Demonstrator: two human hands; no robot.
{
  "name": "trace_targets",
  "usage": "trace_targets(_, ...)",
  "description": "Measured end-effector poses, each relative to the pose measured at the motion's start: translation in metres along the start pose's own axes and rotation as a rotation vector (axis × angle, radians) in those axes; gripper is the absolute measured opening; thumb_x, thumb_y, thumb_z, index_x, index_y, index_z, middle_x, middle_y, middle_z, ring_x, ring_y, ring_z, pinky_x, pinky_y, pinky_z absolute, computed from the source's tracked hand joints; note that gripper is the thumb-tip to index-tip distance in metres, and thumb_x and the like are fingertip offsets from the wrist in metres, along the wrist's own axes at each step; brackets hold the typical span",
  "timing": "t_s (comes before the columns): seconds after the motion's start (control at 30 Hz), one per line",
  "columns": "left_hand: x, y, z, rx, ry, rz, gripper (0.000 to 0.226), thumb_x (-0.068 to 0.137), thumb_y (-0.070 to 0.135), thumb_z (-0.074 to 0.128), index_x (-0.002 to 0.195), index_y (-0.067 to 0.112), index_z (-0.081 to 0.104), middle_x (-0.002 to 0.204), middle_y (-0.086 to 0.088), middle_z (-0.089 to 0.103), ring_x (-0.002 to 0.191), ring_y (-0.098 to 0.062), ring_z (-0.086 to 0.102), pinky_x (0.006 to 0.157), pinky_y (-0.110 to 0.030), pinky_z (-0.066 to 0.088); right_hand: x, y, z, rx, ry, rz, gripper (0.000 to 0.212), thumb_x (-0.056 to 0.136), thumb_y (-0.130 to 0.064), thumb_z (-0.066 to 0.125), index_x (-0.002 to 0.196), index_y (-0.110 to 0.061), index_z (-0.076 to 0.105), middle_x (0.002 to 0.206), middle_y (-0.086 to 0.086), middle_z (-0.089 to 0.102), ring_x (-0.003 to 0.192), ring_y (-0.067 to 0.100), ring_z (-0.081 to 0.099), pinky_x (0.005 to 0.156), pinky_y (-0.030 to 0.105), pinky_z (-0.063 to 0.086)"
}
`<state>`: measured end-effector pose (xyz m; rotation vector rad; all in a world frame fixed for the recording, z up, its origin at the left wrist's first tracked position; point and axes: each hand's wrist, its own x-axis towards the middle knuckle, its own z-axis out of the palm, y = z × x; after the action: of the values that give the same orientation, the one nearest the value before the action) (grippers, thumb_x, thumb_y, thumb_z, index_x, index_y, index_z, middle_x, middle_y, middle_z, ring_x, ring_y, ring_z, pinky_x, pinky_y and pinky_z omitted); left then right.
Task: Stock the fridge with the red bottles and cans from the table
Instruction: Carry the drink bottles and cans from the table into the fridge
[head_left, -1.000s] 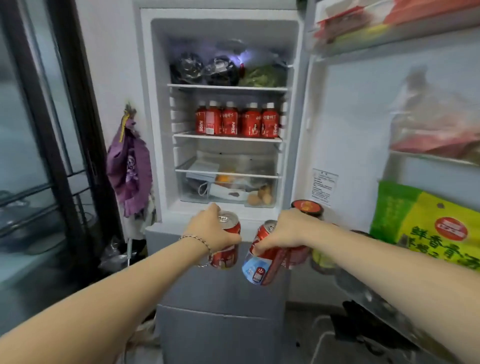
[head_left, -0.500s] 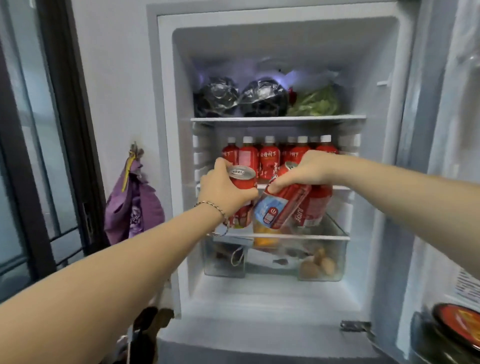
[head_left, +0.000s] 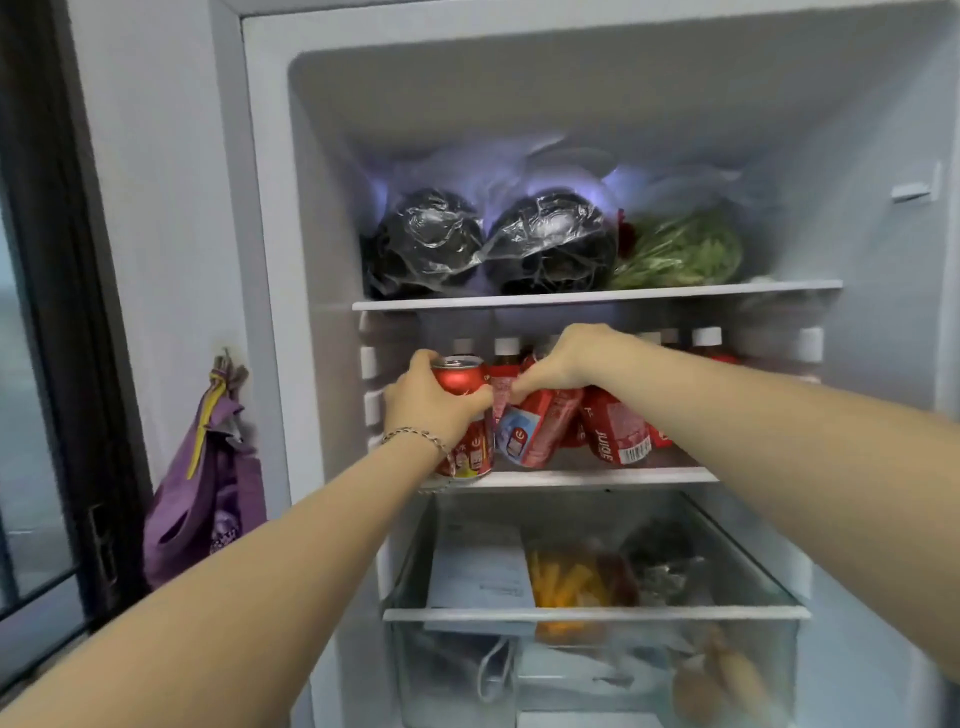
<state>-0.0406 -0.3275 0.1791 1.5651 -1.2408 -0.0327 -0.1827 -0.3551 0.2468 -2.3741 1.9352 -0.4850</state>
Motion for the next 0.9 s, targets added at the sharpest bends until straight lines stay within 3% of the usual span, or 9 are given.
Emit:
trace_targets(0.1,0.004,-0.006,0.013,0.072,-0.027,0.046,0.071,0.083,0.041,0.062,0.141,0.021,0.026,0.131,-0.012,0.050,0.121,-0.030,0.045,0.097,-0.041,0.044,0.014,-0.003,0.005,-0.073,0.001,-0.036,0.085,0.058,-0.077,0.064,0.121,-0.021,0.057,0.124,0.003,0.059,0.115,0.027,0.056,0.090,0.033,0.042)
trace_targets(0.2,-0.012,-0.011,0.029,0.082,-0.076,0.130,0.071,0.089,0.032,0.054,0.146,0.035,0.013,0.153,-0.011,0.007,0.139,-0.032,0.016,0.109,-0.041,0.027,0.020,-0.003,0.007,-0.092,0.023,-0.070,0.081,0.062,-0.081,0.056,0.115,-0.019,0.060,0.122,0.004,0.061,0.111,0.026,0.059,0.084,0.031,0.044)
trace_targets(0.27,-0.026,-0.014,0.039,0.093,-0.081,0.177,0.081,0.083,0.037,0.060,0.145,0.043,0.008,0.152,-0.001,-0.024,0.143,-0.028,-0.006,0.115,-0.043,0.014,0.022,0.001,0.009,-0.115,0.070,-0.083,0.088,0.067,-0.086,0.044,0.119,-0.017,0.060,0.126,0.005,0.059,0.116,0.026,0.056,0.086,0.031,0.043)
trace_targets(0.37,-0.031,-0.013,0.053,0.196,-0.042,0.186,0.098,0.071,0.061,0.064,0.145,0.045,0.001,0.143,0.003,-0.042,0.139,-0.028,-0.028,0.114,-0.051,-0.001,0.023,0.012,0.008,-0.014,0.104,-0.093,0.087,0.078,-0.082,0.029,0.124,-0.015,0.059,0.132,0.007,0.056,0.121,0.029,0.052,0.093,0.035,0.041)
trace_targets(0.53,-0.024,-0.005,0.074,0.319,0.030,0.101,0.108,0.062,0.076,0.061,0.145,0.042,0.000,0.142,-0.006,-0.044,0.135,-0.036,-0.032,0.111,-0.061,0.000,0.028,0.064,0.017,0.187,0.350,-0.103,0.038,0.086,-0.038,0.060,0.117,-0.017,0.060,0.123,0.009,0.059,0.112,0.029,0.056,0.087,0.032,0.045)
trace_targets(0.63,-0.024,-0.007,0.082,0.325,0.072,0.102,0.107,0.064,0.073,0.061,0.146,0.041,0.001,0.144,-0.008,-0.040,0.136,-0.037,-0.029,0.111,-0.060,0.002,0.023,0.092,0.037,0.405,0.514,-0.126,0.059,0.085,-0.038,0.064,0.134,-0.012,0.043,0.128,0.014,0.053,0.119,0.029,0.051,0.095,0.034,0.042)
trace_targets(0.73,-0.025,-0.010,0.086,0.317,0.100,0.121,0.105,0.066,0.072,0.060,0.146,0.040,0.000,0.146,-0.008,-0.037,0.138,-0.036,-0.026,0.111,-0.058,0.002,0.016,0.103,0.053,0.327,0.633,-0.047,0.066,0.089,-0.050,0.053,0.138,-0.012,0.033,0.124,0.015,0.057,0.112,0.037,0.055,0.080,0.038,0.043)
trace_targets(0.8,-0.025,-0.010,0.087,0.335,0.105,0.122,0.105,0.067,0.072,0.059,0.146,0.040,-0.001,0.147,-0.008,-0.035,0.138,-0.036,-0.025,0.111,-0.058,0.003,0.014,0.106,0.056,0.151,0.587,-0.021,0.075,0.087,-0.061,0.046,0.142,-0.016,0.024,0.116,0.012,0.061,0.101,0.036,0.061,0.068,0.036,0.039)
trace_targets(0.9,-0.025,-0.009,0.087,0.344,0.108,0.117,0.104,0.068,0.071,0.059,0.146,0.041,-0.004,0.147,-0.008,-0.035,0.138,-0.036,-0.025,0.111,-0.058,0.003,0.020,0.104,0.057,0.141,0.479,-0.046,0.093,0.078,-0.070,0.052,0.143,-0.012,0.019,0.113,0.008,0.062,0.099,0.031,0.063,0.068,0.033,0.045)
